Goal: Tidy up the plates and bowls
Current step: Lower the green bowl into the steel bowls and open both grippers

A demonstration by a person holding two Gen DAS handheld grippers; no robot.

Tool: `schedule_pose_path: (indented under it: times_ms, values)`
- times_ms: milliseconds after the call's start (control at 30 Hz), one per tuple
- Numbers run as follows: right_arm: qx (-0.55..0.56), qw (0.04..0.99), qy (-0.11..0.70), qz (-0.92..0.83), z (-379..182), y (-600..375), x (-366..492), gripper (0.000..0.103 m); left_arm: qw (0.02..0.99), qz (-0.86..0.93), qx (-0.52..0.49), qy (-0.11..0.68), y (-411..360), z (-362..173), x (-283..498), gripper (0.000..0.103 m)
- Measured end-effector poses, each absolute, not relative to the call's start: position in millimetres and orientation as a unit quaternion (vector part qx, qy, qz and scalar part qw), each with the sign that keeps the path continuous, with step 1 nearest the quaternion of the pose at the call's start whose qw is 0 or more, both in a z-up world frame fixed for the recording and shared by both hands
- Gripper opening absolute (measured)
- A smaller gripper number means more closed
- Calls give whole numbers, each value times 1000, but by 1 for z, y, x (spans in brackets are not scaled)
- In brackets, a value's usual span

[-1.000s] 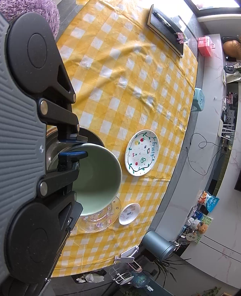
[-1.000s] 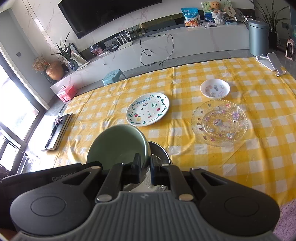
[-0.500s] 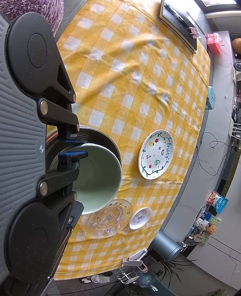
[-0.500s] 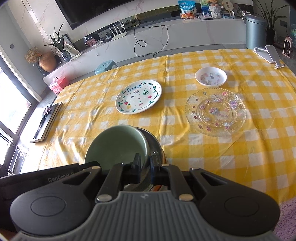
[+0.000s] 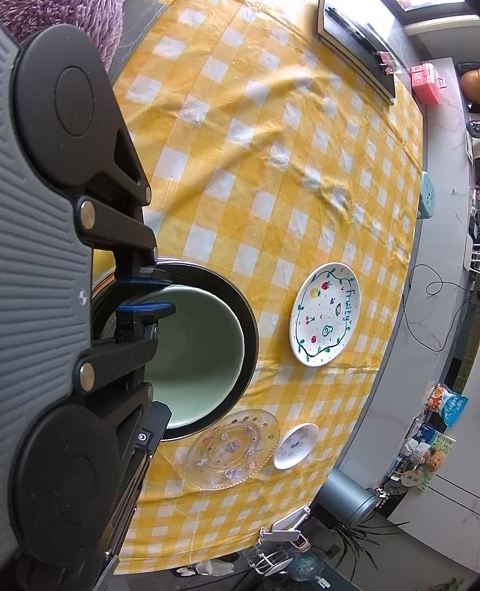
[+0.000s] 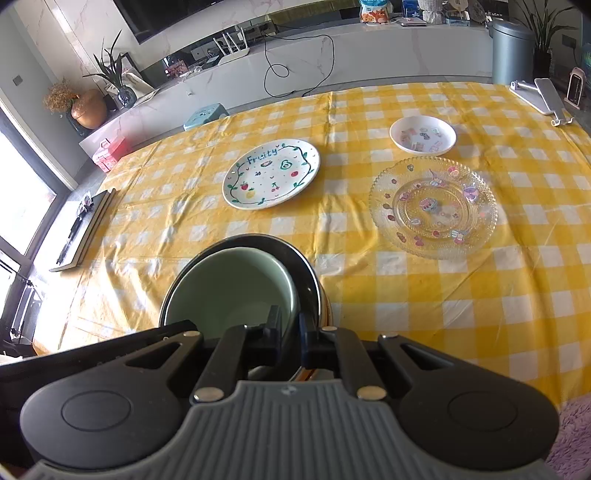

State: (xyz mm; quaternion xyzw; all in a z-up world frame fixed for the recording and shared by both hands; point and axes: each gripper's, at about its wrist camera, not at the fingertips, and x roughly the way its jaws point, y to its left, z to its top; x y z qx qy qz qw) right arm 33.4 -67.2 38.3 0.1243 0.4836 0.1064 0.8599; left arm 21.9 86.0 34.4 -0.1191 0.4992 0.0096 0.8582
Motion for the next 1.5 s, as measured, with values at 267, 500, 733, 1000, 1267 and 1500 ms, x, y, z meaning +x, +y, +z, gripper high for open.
schedule_pose_path:
  times_ms: [267, 500, 733, 1000, 1267, 1500]
  values:
    - [106, 862, 484, 105, 36, -63, 34, 6, 858, 10, -102, 503, 82, 33, 25, 11]
    - [104, 862, 485, 106, 36, -62, 34, 8, 856, 7, -101, 507, 82, 34, 26, 11]
    - [117, 859, 487, 109, 38, -66, 34, 10, 854, 1, -119, 506, 86, 38, 26, 20]
    - [125, 867, 468, 117, 51, -71, 29, 22, 870, -2, -118, 479, 86, 58, 21, 30]
    - [142, 879, 439, 117, 74, -93, 21, 26, 885, -40, -115, 450, 71, 79, 19, 35]
    - [157, 891, 415, 99, 93, -134, 25, 27, 893, -85, -86, 433, 34, 93, 27, 37]
